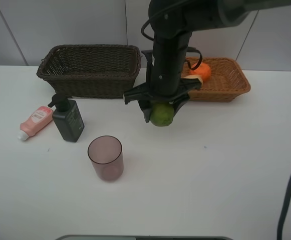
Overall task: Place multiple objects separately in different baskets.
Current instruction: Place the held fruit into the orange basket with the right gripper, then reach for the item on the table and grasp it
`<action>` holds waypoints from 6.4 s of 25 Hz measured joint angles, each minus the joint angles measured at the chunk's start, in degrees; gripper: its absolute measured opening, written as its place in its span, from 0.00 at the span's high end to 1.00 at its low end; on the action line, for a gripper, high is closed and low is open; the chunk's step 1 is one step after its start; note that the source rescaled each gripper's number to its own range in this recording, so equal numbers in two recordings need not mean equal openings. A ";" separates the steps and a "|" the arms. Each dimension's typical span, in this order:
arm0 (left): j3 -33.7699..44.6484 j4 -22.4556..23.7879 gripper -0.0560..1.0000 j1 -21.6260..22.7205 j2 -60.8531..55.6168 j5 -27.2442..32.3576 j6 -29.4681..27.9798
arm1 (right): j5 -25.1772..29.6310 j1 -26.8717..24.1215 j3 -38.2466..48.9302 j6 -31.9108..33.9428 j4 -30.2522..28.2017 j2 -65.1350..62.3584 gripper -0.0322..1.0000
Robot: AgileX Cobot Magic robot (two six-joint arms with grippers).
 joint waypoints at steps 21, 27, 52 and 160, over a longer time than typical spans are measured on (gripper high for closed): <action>0.00 0.00 0.01 0.00 0.00 0.00 0.00 | 5.45 -6.66 -12.35 -7.56 -0.06 -0.05 0.96; 0.00 0.00 0.01 0.00 0.00 0.00 0.00 | 4.73 -10.38 -12.35 -9.55 0.00 -0.05 0.96; 0.00 0.00 0.01 0.00 0.00 0.00 0.00 | -22.14 -16.99 -12.35 -10.33 -2.33 7.38 0.96; 0.00 0.00 0.01 0.00 0.00 -0.05 0.00 | -8.60 -10.55 50.30 -5.59 -5.15 -98.97 0.18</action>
